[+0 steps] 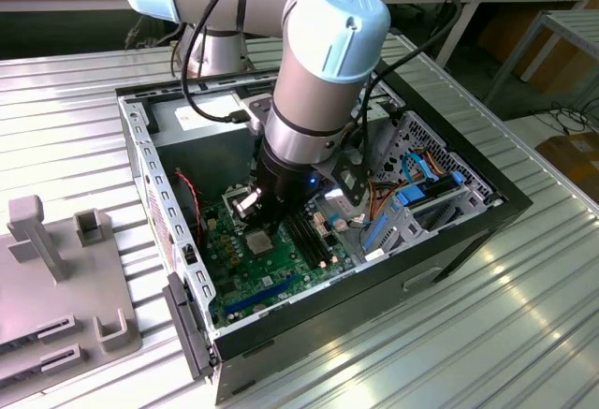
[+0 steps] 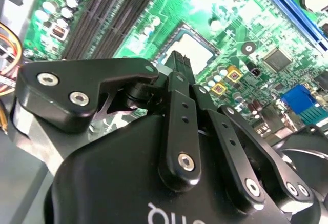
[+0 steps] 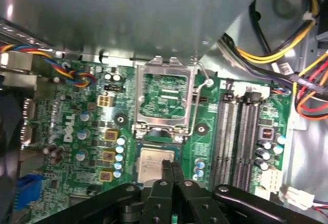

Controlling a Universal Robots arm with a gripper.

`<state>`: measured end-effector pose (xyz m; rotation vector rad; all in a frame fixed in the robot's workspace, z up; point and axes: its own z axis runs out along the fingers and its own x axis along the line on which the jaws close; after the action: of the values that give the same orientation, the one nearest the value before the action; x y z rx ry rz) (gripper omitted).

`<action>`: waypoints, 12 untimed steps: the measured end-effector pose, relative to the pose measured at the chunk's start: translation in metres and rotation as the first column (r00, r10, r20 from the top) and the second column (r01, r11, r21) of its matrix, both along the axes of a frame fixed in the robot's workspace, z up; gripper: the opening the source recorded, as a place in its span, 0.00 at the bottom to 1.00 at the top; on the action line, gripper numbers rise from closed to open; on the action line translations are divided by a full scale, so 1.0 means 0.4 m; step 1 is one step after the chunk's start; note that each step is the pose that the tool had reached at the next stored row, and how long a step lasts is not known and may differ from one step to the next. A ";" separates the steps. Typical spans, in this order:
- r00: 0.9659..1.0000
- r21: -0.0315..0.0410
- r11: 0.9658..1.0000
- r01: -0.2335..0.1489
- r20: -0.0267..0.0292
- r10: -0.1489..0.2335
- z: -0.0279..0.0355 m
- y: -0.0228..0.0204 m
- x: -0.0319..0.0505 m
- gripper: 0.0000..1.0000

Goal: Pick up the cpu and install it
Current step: 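Close the cpu cover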

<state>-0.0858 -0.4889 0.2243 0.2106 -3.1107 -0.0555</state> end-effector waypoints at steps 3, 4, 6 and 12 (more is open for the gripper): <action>1.000 0.000 1.000 -0.003 0.000 0.003 -0.001 0.005 0.019 0.11; 1.000 0.000 1.000 -0.006 0.000 0.006 -0.002 0.009 0.028 0.11; 1.000 0.000 1.000 -0.020 0.000 0.020 -0.006 0.014 0.044 0.11; 0.992 0.000 0.992 -0.123 0.000 0.123 -0.003 0.018 0.044 0.11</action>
<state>-0.0681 -0.4818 0.2231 0.4012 -3.0897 -0.0537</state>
